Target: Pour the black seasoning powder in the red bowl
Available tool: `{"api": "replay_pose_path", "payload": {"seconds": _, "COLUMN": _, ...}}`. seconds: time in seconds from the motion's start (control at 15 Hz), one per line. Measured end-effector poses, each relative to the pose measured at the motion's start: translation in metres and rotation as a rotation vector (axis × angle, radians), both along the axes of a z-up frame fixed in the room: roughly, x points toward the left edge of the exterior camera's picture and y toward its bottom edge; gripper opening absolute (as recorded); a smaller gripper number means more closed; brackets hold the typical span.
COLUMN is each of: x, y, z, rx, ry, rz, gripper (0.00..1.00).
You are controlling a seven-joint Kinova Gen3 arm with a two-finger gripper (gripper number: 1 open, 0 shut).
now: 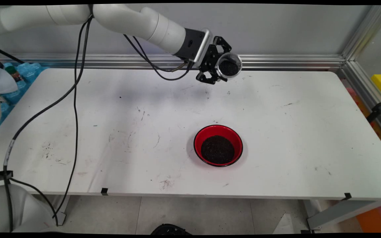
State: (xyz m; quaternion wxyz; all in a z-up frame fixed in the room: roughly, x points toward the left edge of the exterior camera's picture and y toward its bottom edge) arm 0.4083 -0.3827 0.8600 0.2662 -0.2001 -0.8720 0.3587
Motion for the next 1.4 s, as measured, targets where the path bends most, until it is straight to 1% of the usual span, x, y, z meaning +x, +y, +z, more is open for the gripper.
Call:
{"api": "replay_pose_path", "payload": {"seconds": 0.13, "x": -0.001, "y": 0.001, "z": -0.002, "rx": -0.035, "ry": -0.022, "rz": -0.029, "gripper": 0.0}}
{"api": "replay_pose_path", "payload": {"seconds": 0.47, "x": -0.008, "y": 0.005, "z": -0.013, "rx": -0.147, "ry": -0.087, "rz": -0.115, "gripper": 0.0}}
{"api": "replay_pose_path", "payload": {"seconds": 0.87, "x": -0.015, "y": 0.007, "z": -0.03, "rx": -0.244, "ry": -0.143, "rz": -0.196, "gripper": 0.0}}
{"api": "replay_pose_path", "payload": {"seconds": 1.13, "x": -0.02, "y": 0.009, "z": -0.042, "rx": -0.302, "ry": -0.174, "rz": -0.245, "gripper": 0.0}}
{"api": "replay_pose_path", "payload": {"seconds": 1.4, "x": -0.021, "y": 0.012, "z": -0.049, "rx": -0.335, "ry": -0.194, "rz": -0.279, "gripper": 0.0}}
